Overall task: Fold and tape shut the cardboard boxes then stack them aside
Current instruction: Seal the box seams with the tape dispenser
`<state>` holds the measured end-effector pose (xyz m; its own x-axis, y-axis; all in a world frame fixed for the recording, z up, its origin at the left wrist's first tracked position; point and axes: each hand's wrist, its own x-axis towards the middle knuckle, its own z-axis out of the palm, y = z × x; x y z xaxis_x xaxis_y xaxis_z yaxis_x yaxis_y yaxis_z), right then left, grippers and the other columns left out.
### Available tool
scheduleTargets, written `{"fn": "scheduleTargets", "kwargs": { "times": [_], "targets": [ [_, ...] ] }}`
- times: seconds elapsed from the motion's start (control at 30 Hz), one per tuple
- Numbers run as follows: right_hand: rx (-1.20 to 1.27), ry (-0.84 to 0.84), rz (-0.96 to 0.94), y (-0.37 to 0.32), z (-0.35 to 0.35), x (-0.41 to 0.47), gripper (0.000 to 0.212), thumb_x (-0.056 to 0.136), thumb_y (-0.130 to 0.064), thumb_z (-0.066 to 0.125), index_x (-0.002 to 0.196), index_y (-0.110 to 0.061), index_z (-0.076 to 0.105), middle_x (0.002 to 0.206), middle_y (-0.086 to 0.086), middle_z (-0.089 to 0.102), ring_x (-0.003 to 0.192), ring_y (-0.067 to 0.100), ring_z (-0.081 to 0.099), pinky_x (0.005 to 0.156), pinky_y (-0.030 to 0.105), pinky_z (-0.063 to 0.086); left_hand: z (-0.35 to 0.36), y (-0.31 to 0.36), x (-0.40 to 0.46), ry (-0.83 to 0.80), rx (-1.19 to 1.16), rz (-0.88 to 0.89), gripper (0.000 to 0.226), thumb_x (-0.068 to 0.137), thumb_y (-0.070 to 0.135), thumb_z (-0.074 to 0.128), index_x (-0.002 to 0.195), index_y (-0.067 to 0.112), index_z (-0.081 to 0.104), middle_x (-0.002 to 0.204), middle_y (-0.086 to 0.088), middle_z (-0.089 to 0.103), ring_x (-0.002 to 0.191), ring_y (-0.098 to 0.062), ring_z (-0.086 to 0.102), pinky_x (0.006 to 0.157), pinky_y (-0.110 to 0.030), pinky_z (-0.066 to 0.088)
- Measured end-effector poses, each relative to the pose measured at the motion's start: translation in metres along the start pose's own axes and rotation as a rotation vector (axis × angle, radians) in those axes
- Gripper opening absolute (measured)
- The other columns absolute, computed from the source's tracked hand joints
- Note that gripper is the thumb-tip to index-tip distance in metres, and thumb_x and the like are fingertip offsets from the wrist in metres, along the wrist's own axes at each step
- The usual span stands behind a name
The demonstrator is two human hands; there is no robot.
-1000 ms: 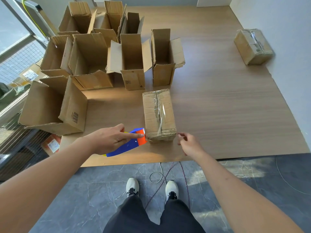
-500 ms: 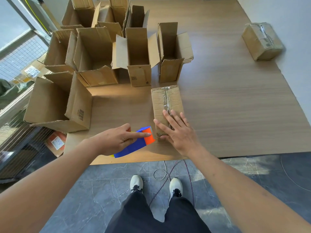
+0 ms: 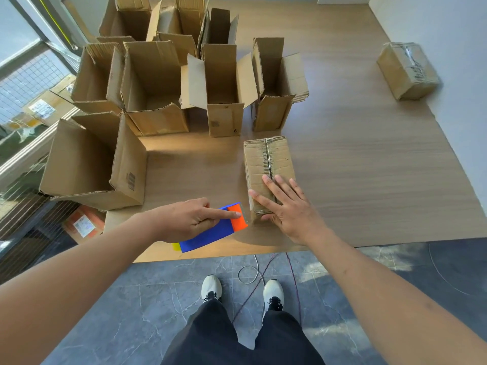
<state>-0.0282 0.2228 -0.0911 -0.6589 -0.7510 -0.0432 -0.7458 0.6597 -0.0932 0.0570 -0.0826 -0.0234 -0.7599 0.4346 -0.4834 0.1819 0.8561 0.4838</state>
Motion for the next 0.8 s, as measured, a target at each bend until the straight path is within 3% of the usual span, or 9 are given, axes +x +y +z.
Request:
{"fn": "scheduleTargets", "kwargs": {
  "times": [0.13, 0.27, 0.43, 0.6, 0.7, 0.8],
  "targets": [
    [0.003, -0.029, 0.019, -0.003, -0.002, 0.000, 0.062, 0.100, -0.063, 0.024, 0.160, -0.050, 0.012, 0.172, -0.001, 0.010, 0.158, 0.028, 0.014, 0.127, 0.049, 0.013, 0.001, 0.005, 0.019, -0.048, -0.054, -0.046, 0.045, 0.111, 0.044, 0.025, 0.138, 0.079, 0.025, 0.097, -0.005, 0.055, 0.086, -0.024, 0.055, 0.084, -0.039, 0.045],
    [0.076, -0.080, 0.035, -0.003, -0.009, 0.003, 0.063, 0.098, -0.066, 0.021, 0.159, -0.054, 0.007, 0.172, -0.004, 0.004, 0.159, 0.025, 0.006, 0.128, 0.048, 0.006, 0.000, -0.004, 0.029, -0.047, -0.118, -0.094, 0.047, 0.110, 0.038, 0.030, 0.137, 0.077, 0.034, 0.077, 0.001, 0.053, 0.068, -0.017, 0.049, 0.070, -0.031, 0.040],
    [0.212, -0.171, 0.086, -0.006, -0.025, 0.008, 0.064, 0.097, -0.067, 0.038, 0.156, -0.057, 0.015, 0.172, -0.010, -0.002, 0.158, 0.017, -0.007, 0.128, 0.045, -0.005, 0.016, -0.038, 0.014, -0.052, -0.140, -0.189, 0.049, 0.110, 0.037, 0.030, 0.135, 0.079, 0.031, 0.083, -0.003, 0.059, 0.073, -0.020, 0.053, 0.073, -0.033, 0.042],
    [0.285, -0.056, 0.255, -0.034, -0.025, 0.017, 0.059, 0.085, -0.071, 0.055, 0.137, -0.047, 0.046, 0.164, -0.002, 0.027, 0.157, 0.026, 0.012, 0.127, 0.052, -0.002, 0.020, -0.039, 0.015, 0.056, -0.155, -0.178, 0.048, 0.110, 0.042, 0.027, 0.137, 0.082, 0.022, 0.099, -0.010, 0.060, 0.087, -0.026, 0.058, 0.084, -0.043, 0.048],
    [0.188, 0.007, 0.355, -0.052, -0.018, 0.026, 0.053, 0.082, -0.051, 0.063, 0.130, -0.035, 0.047, 0.155, 0.004, 0.042, 0.152, 0.033, 0.026, 0.125, 0.059, 0.008, 0.019, -0.038, 0.012, 0.149, -0.149, -0.184, 0.046, 0.110, 0.045, 0.025, 0.139, 0.080, 0.019, 0.097, -0.001, 0.051, 0.085, -0.018, 0.052, 0.079, -0.035, 0.041],
    [0.090, -0.007, 0.447, -0.069, -0.003, 0.036, 0.072, 0.075, -0.035, 0.073, 0.138, -0.017, 0.044, 0.151, 0.011, 0.047, 0.148, 0.039, 0.033, 0.122, 0.064, 0.017, 0.017, -0.035, 0.007, 0.239, -0.148, -0.165, 0.048, 0.110, 0.043, 0.028, 0.143, 0.077, 0.019, 0.095, 0.002, 0.046, 0.080, -0.017, 0.050, 0.075, -0.031, 0.040]
  ]
}}
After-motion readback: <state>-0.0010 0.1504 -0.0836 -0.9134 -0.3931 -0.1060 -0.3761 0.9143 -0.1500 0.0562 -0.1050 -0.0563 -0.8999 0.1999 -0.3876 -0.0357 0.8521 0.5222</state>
